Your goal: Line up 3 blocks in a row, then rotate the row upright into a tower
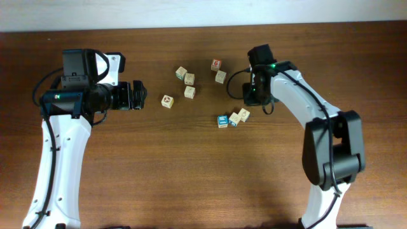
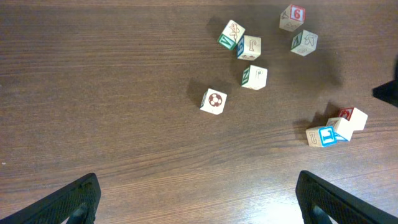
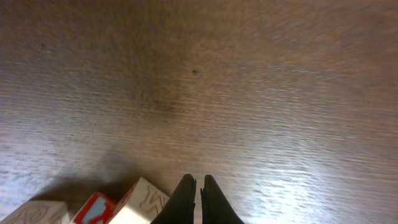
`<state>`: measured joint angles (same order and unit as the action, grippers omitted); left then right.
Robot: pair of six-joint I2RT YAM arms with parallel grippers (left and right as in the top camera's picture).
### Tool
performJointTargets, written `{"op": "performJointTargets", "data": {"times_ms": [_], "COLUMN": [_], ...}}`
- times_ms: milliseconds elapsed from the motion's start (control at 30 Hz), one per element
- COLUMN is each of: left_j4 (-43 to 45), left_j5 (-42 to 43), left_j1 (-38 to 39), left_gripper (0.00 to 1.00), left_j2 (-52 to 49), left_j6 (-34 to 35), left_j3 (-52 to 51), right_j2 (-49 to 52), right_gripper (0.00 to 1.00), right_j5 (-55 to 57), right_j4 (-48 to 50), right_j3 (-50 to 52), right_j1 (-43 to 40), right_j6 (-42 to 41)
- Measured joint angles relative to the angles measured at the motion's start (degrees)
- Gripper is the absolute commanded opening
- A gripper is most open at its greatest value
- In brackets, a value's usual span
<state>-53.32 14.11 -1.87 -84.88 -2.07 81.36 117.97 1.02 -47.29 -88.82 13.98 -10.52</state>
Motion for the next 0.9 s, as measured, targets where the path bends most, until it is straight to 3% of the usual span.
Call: {"op": "performJointTargets", "data": {"times_ms": [267, 567, 767, 900], "left_j4": [-0.04, -0.04, 0.09, 3.39], "left_j5": [0.0, 0.0, 0.0, 0.96], "left_j1": [0.0, 0.0, 0.0, 0.0], "left_gripper": [0.99, 0.99, 0.99, 0.99], "left_j2": [0.0, 0.0, 0.0, 0.0], "left_j6": [0.0, 0.0, 0.0, 0.0], "left_j3": [0.0, 0.0, 0.0, 0.02], "right_j2": [2.64, 2.75, 2.36, 2.25], "right_gripper": [0.07, 0.11, 0.14, 0.13], "right_j5": [-11.19, -14.27, -14.21, -12.09], "right_j4": [-4.42, -9.51, -4.33, 2.4], "right_j3": [0.22, 0.22, -4.59, -4.98], "right_j1": [0.55, 5.64, 6.19, 14.03], "right_j6": [-0.09, -13.31, -9.05, -8.61]}}
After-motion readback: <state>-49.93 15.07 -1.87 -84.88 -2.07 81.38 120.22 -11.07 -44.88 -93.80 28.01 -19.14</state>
